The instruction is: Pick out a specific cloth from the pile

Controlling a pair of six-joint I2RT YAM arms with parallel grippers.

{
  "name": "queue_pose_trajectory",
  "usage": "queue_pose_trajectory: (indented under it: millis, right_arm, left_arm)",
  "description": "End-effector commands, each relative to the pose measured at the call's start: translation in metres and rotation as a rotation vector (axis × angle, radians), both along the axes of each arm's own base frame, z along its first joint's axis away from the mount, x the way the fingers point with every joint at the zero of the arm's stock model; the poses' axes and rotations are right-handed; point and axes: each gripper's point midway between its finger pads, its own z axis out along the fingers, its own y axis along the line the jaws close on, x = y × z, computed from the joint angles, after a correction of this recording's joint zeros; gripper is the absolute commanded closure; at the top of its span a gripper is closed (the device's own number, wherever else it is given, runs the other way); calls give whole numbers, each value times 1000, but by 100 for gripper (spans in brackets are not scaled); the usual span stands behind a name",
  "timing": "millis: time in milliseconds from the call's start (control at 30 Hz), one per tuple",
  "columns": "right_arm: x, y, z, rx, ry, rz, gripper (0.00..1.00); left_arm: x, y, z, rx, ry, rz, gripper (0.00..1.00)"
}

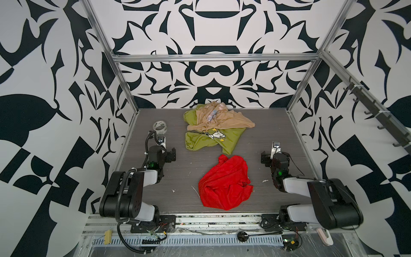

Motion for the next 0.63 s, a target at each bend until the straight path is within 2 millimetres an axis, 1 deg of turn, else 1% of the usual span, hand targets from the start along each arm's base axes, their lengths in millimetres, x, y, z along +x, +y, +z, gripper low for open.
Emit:
queue_pose_trajectory:
  millis: [0,33,67,133,233,267,300,333,533,600]
  right_arm:
    - [21,13,20,76,-163,57,0]
    - [26,15,23,69,-185,73,0]
    - [30,19,19,64,-140,97,0]
    - [41,15,10,62,-28,52,0]
    - [31,20,15,69,-101,89,0]
    - [33,23,15,75,-94,104,0]
    - [39,32,11,77,-58,156,0]
    - [44,37,7,75,-13,182,0]
    - [45,36,9,95,-33,184,0]
    - [42,33,9,84,-31,176,0]
  left_arm:
    - [13,-5,18,-12,-111,-32,1]
    - [13,0,18,-12,-108,-5,1]
    - [15,2,19,-15,-116,3,1]
    - [15,3,18,-13,-120,8,1]
    - [16,2,18,-15,-114,6,1]
    - [16,2,17,-13,-113,7,1]
    - [16,2,17,-14,-113,6,1]
    - [16,2,18,-14,-113,7,1]
    - [16,3,19,-13,-117,8,1]
    - [15,3,19,-13,-118,8,1]
